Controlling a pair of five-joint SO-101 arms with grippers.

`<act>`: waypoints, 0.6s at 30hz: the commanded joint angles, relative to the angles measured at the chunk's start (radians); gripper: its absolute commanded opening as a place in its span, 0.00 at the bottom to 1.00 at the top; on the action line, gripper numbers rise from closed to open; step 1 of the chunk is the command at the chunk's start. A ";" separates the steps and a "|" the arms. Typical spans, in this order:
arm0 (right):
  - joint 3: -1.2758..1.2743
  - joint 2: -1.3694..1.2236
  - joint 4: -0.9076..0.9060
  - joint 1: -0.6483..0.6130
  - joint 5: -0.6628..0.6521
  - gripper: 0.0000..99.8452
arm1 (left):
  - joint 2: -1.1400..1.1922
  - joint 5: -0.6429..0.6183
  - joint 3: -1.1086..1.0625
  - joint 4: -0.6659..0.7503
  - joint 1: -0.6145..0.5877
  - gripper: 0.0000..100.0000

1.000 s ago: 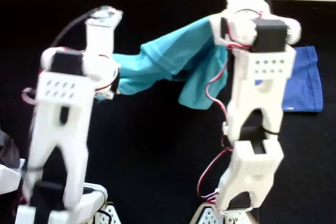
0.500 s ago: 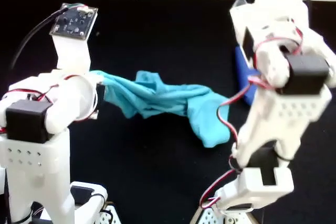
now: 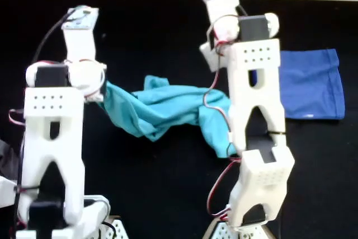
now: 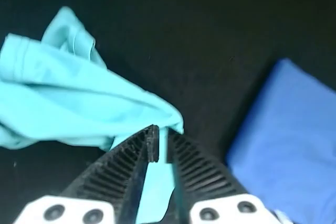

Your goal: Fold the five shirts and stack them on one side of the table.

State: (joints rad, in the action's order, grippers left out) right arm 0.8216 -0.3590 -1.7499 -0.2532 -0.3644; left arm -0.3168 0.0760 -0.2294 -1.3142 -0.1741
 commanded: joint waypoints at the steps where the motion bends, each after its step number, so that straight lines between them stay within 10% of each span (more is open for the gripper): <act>1: -0.096 0.010 -0.013 -0.035 0.011 0.18 | 0.088 -0.005 0.061 0.031 -0.047 0.01; 18: -1.124 0.303 0.444 -0.340 0.035 0.29 | 0.280 -0.006 0.302 0.023 -0.229 0.01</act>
State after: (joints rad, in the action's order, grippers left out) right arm -0.1772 -0.1059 -1.4339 -0.5800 -0.3337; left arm -0.0238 0.0744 0.0161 -1.3004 -0.3828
